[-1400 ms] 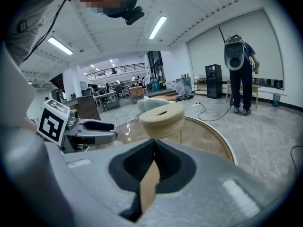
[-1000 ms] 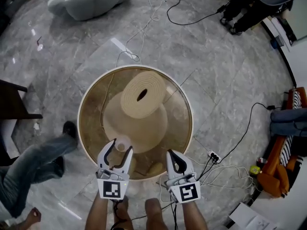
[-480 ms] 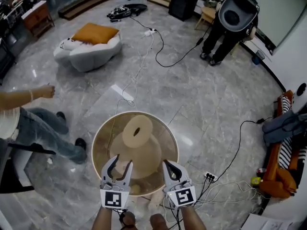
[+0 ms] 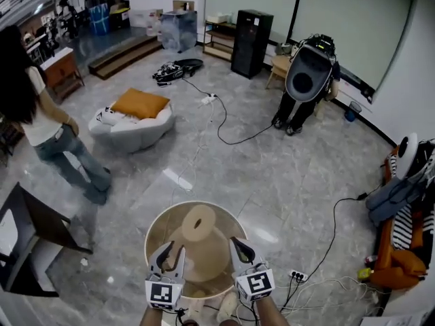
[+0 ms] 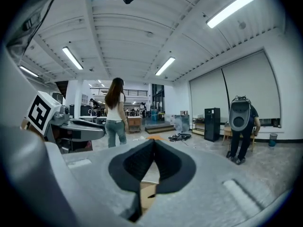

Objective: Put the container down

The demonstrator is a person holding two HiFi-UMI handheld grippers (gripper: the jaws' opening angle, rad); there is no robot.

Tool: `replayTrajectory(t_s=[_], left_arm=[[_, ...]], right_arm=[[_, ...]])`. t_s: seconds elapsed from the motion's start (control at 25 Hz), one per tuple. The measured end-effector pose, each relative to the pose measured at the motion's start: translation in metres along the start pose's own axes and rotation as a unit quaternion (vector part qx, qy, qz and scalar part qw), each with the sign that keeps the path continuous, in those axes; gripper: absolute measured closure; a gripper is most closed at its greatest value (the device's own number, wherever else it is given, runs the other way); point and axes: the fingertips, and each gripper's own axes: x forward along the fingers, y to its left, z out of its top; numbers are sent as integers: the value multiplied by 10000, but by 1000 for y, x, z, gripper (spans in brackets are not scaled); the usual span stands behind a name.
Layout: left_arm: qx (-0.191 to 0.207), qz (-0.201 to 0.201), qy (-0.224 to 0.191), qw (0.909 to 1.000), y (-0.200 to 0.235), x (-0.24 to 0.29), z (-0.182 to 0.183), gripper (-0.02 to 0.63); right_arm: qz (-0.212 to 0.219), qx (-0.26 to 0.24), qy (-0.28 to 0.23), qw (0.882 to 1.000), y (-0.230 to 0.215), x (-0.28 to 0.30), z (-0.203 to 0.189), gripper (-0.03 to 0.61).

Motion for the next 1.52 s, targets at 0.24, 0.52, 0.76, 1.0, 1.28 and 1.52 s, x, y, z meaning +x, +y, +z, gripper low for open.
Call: replayTrajectory(t_s=[0.24, 0.52, 0.76, 1.0, 1.28, 1.52], left_arm=[[277, 21, -290, 9992, 3, -34, 60, 541], [373, -5, -513, 9980, 15, -77, 97, 565], [441, 45, -658, 9968, 28, -107, 111, 586], [394, 118, -731, 9965, 44, -131, 108, 594], [364, 52, -778, 9963, 44, -141, 105, 595], [405, -21, -763, 9963, 41, -145, 104, 595]], right_arm=[[-9, -203, -307, 9993, 15, -21, 71, 578], [-200, -296, -614, 9975, 40, -53, 121, 577], [-460, -379, -807, 9950, 58, -83, 137, 578], [-594, -514, -793, 9938, 82, -98, 132, 578], [-653, -597, -658, 9939, 98, -104, 121, 578], [-684, -582, -695, 9935, 103, -104, 124, 578]])
